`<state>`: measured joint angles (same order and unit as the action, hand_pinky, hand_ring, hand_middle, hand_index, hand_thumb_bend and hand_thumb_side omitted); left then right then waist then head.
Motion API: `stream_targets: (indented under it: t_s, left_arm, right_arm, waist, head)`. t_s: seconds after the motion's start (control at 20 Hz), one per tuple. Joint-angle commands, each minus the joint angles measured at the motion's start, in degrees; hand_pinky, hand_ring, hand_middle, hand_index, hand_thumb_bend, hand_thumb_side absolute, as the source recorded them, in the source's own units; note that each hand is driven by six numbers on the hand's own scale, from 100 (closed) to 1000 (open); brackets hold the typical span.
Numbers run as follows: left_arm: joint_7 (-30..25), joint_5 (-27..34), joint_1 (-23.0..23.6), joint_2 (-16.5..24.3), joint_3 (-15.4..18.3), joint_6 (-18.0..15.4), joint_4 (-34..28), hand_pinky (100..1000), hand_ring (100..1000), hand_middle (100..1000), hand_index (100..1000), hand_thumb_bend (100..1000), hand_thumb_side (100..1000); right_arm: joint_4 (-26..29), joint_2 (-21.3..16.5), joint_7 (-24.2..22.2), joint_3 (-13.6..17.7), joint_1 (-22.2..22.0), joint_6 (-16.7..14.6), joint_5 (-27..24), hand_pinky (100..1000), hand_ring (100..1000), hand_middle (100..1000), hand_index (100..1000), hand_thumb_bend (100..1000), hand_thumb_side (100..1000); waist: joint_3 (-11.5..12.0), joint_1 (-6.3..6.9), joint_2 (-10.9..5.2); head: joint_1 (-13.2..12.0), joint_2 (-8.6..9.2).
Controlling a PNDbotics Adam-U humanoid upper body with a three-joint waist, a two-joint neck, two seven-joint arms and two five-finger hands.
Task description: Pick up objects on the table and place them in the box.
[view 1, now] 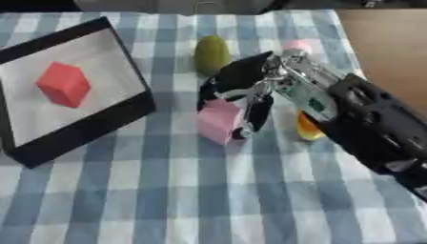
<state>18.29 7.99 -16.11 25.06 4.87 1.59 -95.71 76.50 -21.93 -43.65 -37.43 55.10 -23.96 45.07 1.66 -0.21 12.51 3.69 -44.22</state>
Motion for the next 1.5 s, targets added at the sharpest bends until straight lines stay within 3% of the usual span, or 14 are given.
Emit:
stream_targets:
  t_s: [0.05,0.7,0.85,0.9,1.1,1.3,1.5]
  left_arm:
    - [-0.34,0.01,-0.9,0.71,0.49,-0.06,-0.93,824,895,808,866,100,874]
    - [-0.66,0.0,-0.88,0.35,0.62,-0.07,-1.04,825,895,807,866,100,874]
    - [-0.69,-0.01,-0.83,0.34,0.64,-0.05,-1.02,826,895,807,866,100,874]
    - [-0.68,-0.03,-0.82,0.36,0.66,-0.05,-1.02,826,895,807,866,100,874]
    - [-0.49,-0.05,-0.76,0.5,0.83,-0.08,-1.06,826,894,807,866,100,872]
    - [-0.27,-0.06,-0.64,0.7,1.0,-0.07,-1.1,826,894,807,866,100,870]
    - [-0.1,-0.02,-0.55,0.78,1.14,-0.11,-1.11,826,894,807,866,100,870]
  right_arm:
    - [1.25,-0.88,-8.32,0.56,1.21,-8.17,-0.3,895,854,842,892,422,232]
    - [-0.77,-0.97,-8.32,0.24,-0.75,-9.1,0.22,893,849,829,884,410,222]
    - [-0.43,-0.87,-8.32,0.67,-0.76,-9.04,-0.11,887,827,762,820,387,193]
    - [-0.01,-0.87,-8.32,0.95,-0.68,-8.9,-0.46,872,786,663,734,332,121]
    - [5.03,-1.45,-8.1,3.63,0.18,-6.1,-2.89,847,721,542,628,174,100]
    - [11.23,-2.65,-6.24,6.11,1.22,-2.19,-4.83,837,683,482,563,114,100]
    - [15.41,-3.64,-5.99,8.53,2.06,0.96,-6.93,835,679,478,560,113,100]
  waist:
    - [0.07,0.54,0.09]
    - [0.62,0.63,0.35]
    - [0.63,0.6,0.34]
    - [0.62,0.58,0.32]
    - [0.49,0.55,0.19]
    - [0.48,0.56,0.01]
    - [0.53,0.57,-0.11]
  head:
    - [0.29,0.1]
    - [0.76,0.1]
    - [0.84,0.1]
    - [0.86,0.1]
    - [0.91,0.1]
    - [1.02,0.1]
    - [1.25,0.1]
